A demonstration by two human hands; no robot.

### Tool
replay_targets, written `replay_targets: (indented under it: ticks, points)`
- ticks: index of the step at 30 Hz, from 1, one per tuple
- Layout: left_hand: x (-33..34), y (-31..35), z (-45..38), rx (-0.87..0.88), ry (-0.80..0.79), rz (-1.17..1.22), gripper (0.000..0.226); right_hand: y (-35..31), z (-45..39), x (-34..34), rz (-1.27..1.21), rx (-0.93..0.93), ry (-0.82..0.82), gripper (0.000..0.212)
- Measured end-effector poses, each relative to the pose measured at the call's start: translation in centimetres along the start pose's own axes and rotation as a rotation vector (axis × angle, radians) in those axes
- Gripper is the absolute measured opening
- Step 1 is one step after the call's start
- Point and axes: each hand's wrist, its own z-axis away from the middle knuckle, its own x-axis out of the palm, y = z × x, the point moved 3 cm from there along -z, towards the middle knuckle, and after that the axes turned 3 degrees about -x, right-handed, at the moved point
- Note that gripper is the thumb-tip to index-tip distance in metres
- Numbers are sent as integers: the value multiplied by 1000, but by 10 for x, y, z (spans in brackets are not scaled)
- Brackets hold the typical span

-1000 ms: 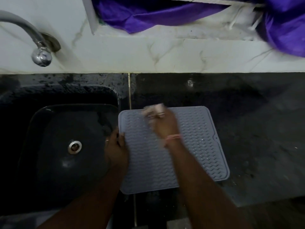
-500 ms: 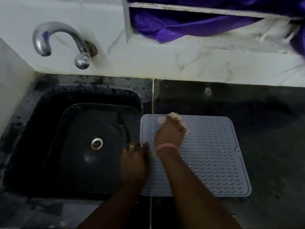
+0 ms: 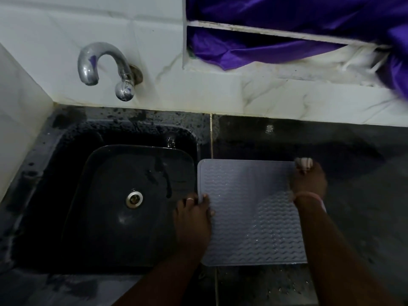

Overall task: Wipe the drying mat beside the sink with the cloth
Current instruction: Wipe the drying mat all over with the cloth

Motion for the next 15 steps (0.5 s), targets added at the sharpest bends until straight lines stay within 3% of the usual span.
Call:
replay_targets:
  ticks: [3, 7, 11, 13, 15]
  points:
    - [-3, 2, -1, 6, 9, -59, 48, 9, 23, 22, 302, -58, -4, 24]
    - [-3, 5, 1, 20, 62, -72, 39, -28, 84, 82, 370, -252, -37, 28]
    - [-1, 4, 2, -25, 99, 39, 33, -73, 156, 122, 180, -560, -376, 24]
    - [-2, 4, 1, -45, 89, 4, 33, -79, 149, 115, 8, -514, -582, 24]
    - [-6, 5, -1, -27, 71, -88, 35, -73, 116, 87, -277, -324, -665, 23]
